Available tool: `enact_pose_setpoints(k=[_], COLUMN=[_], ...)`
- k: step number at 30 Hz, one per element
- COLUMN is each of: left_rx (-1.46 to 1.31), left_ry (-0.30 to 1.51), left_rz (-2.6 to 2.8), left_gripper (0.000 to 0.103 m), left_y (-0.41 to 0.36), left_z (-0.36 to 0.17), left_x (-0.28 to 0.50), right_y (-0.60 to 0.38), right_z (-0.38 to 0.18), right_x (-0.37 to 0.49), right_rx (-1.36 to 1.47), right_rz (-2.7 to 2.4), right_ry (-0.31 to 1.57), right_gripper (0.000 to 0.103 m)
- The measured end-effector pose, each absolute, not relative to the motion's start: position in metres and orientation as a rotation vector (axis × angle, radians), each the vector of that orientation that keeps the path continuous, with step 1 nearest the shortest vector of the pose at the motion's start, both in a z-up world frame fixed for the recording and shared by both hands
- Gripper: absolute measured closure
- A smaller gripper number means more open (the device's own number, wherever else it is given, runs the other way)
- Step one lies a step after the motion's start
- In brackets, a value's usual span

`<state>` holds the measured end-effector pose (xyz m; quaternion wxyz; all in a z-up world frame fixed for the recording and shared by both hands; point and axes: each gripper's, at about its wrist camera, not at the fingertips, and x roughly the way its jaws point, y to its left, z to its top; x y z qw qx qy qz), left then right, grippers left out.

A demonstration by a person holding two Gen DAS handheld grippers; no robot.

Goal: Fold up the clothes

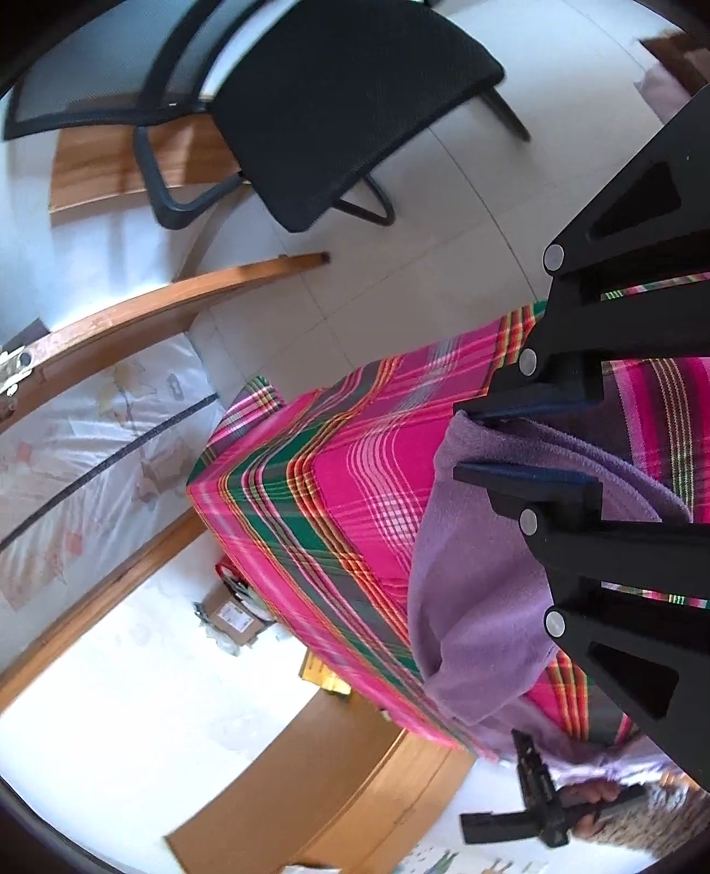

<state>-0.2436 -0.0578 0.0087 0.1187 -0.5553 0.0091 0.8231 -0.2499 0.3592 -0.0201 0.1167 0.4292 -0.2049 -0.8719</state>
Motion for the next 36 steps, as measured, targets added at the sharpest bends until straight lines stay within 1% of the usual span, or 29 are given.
enact_pose_setpoints(k=[1, 3, 16, 21, 24, 31, 36], left_rx=[-1.624, -1.624, -1.629, -1.618, -1.606, -1.582, -1.575], left_ry=[0.024, 0.022, 0.043, 0.058, 0.069, 0.096, 0.105], left_rz=[2.406, 2.406, 2.402, 2.394, 2.389, 2.377, 2.372], left_gripper=[0.097, 0.097, 0.097, 0.097, 0.097, 0.097, 0.097], left_y=[-0.058, -0.059, -0.054, -0.054, -0.054, -0.053, -0.053], left_z=[0.009, 0.009, 0.007, 0.007, 0.007, 0.007, 0.007], left_x=[-0.244, -0.244, -0.246, -0.245, -0.243, -0.241, -0.240], right_y=[0.358, 0.359, 0.362, 0.355, 0.355, 0.354, 0.343], right_z=[-0.018, -0.015, 0.003, 0.011, 0.015, 0.026, 0.019], right_x=[-0.251, -0.252, -0.288, -0.314, -0.329, -0.357, -0.390], right_rx=[1.252, 1.227, 1.184, 1.182, 1.168, 1.109, 1.169], right_rz=[-2.559, -2.563, -2.661, -2.695, -2.717, -2.756, -2.762], right_ry=[-0.577, -0.570, -0.435, -0.310, -0.268, -0.219, -0.125], right_gripper=[0.091, 0.093, 0.093, 0.093, 0.093, 0.093, 0.093])
